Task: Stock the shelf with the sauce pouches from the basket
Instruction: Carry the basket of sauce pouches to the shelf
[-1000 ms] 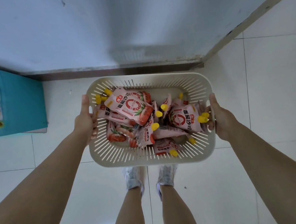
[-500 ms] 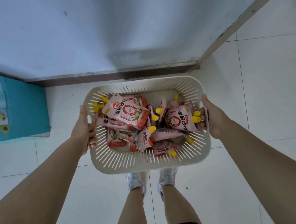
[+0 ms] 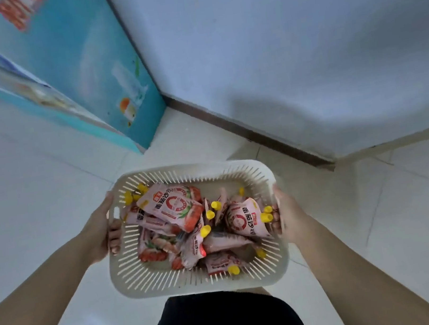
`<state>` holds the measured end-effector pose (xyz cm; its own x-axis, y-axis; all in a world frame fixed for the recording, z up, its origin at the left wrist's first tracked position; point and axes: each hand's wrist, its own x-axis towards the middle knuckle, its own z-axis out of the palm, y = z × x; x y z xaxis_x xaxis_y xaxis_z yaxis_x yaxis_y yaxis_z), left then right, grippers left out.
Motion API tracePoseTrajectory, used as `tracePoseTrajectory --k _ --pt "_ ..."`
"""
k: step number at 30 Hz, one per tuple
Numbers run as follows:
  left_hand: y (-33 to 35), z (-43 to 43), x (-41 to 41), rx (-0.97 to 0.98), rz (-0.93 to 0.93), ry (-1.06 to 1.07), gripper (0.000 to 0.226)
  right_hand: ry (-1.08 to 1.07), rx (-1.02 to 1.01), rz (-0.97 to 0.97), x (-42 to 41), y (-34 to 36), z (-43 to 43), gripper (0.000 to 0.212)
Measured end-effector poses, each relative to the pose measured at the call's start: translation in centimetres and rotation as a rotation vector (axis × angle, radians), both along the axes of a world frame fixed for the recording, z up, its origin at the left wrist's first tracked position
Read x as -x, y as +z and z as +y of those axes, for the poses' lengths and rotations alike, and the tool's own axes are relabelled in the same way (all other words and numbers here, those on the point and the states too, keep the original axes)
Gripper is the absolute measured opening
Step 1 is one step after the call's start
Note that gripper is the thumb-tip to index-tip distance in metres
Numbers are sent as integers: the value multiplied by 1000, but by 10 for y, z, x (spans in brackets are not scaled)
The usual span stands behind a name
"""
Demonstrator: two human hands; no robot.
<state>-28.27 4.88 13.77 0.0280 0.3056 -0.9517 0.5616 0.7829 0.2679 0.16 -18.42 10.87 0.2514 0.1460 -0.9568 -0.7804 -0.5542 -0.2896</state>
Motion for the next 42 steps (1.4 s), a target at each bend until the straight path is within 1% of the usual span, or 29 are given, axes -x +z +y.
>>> tracePoseTrajectory --k 2,3,5,6,7,8,9,11,12,14,16,18,19,22,24,27,33,35,38,40,42 --pt "33 4 45 -6 -23 73 68 124 11 -25 30 27 24 66" --pt "49 5 68 -11 -35 114 68 192 18 -48 43 35 35 66" --pt "77 1 114 -25 -56 205 68 263 50 -153 58 28 55 63" --pt "90 0 139 -35 -69 251 68 319 49 -143 74 43 71 67" --pt "101 -1 164 -43 -83 295 68 386 34 -109 95 61 91 75" --pt "113 -2 189 -43 -90 341 68 425 24 -111 119 89 115 75" --pt "123 -2 214 -37 -92 392 69 476 -5 -104 146 120 137 68" --pt "135 -3 263 -22 -111 493 69 553 -42 -104 189 148 179 54" --pt "139 -1 290 -26 -140 551 70 589 -45 -106 210 157 201 50" --pt "149 3 340 -20 -197 656 70 668 -100 -150 262 166 241 47" --pt "156 8 391 -35 -213 704 70 736 -121 -227 314 175 280 41" --pt "163 14 442 -60 -172 766 70 843 -102 -286 367 182 316 40" --pt "167 17 466 -68 -140 804 70 917 -74 -300 393 185 331 45" --pt "179 31 538 -106 -94 923 71 1041 -65 -306 469 194 380 54" --pt "190 40 583 -100 -69 995 70 1152 -50 -304 521 200 418 54" --pt "199 50 648 -122 -76 1123 71 1295 -99 -272 602 210 468 57" --pt "212 70 775 -125 8 1373 73 1583 -104 -204 778 213 565 61" --pt "222 78 817 -157 12 1443 75 1651 -166 -209 841 221 594 59" --pt "232 80 870 -164 28 1570 78 1814 -187 -224 935 234 623 54" --pt "231 79 906 -180 33 1640 75 1874 -209 -211 998 235 640 56" --pt "229 82 949 -206 13 1703 76 1902 -231 -186 1064 229 658 54"
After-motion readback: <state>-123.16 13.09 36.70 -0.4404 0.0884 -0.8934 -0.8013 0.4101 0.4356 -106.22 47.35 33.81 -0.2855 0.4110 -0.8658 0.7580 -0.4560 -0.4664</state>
